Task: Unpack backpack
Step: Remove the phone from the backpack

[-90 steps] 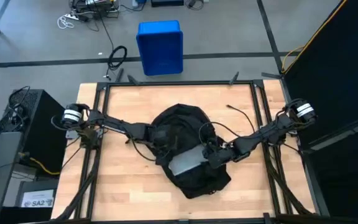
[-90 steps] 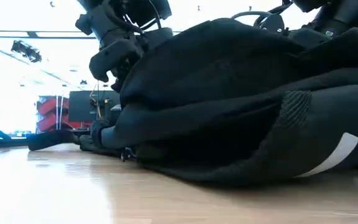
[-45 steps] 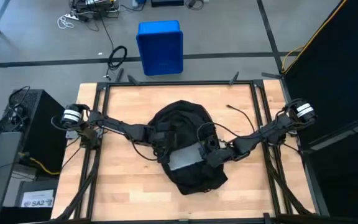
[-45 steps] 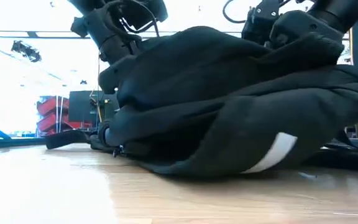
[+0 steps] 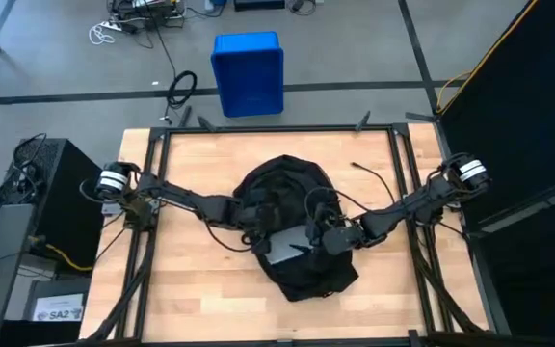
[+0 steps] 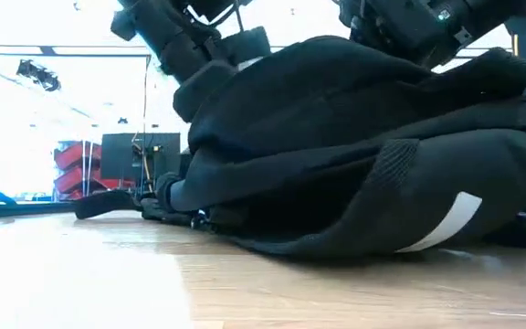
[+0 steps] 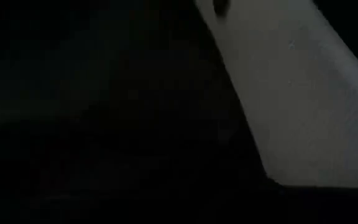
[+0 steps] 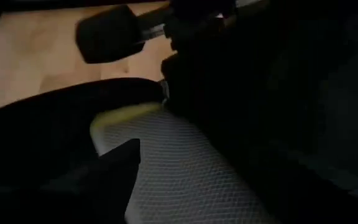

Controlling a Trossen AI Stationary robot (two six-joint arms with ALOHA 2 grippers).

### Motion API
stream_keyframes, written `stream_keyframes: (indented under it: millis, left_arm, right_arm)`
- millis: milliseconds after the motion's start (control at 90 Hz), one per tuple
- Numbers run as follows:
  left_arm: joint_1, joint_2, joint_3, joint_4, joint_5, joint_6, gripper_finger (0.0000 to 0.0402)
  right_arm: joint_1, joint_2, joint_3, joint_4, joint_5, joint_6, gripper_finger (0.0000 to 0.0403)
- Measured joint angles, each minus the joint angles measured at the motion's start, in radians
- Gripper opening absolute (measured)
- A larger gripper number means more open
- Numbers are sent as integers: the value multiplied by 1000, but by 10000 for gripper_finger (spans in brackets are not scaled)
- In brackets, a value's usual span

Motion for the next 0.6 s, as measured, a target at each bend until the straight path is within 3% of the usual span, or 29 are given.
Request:
stream_keyframes:
  millis: [444,600]
  left_arm:
    - [-56,-4,150,-167,-125,58,0]
    - [-107,-27,209,-380,-295,45,0]
  right_arm:
    - [-11,0,0,-55,4,-28,273]
    - [-11,0,0,-59,30,-110,256]
